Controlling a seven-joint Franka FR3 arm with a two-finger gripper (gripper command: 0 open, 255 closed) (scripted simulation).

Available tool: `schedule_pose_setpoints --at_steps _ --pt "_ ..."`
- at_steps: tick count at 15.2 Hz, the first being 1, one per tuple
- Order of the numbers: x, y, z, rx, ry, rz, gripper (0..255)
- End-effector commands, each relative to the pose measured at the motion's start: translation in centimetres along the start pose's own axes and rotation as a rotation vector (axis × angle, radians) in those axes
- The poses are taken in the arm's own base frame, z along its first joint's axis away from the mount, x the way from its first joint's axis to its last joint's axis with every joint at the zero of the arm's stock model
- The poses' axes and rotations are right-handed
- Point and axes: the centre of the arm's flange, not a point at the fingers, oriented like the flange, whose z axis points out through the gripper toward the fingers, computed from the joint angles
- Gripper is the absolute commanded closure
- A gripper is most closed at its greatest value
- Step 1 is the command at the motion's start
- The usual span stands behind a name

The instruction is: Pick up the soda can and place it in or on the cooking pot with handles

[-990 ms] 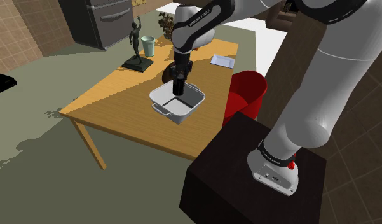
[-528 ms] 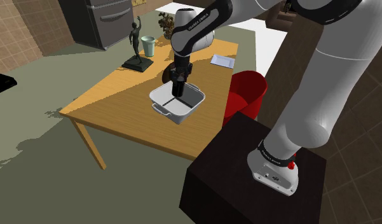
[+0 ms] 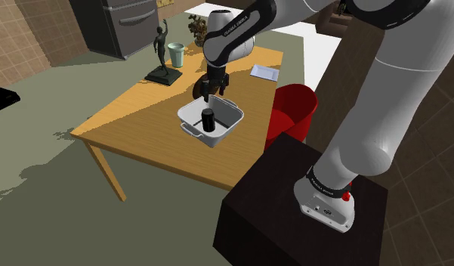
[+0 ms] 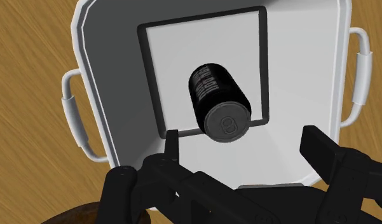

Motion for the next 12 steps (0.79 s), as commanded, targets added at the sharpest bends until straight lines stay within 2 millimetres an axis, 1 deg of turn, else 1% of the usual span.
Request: schedule_pose_setpoints --at_steps 1,4,12 --pt "0.0 0.0 -1.3 0.000 0.000 0.000 0" --pt "0.0 0.0 -5.0 0.000 0.000 0.000 0" --pt "0.0 0.0 -5.0 0.000 0.000 0.000 0"
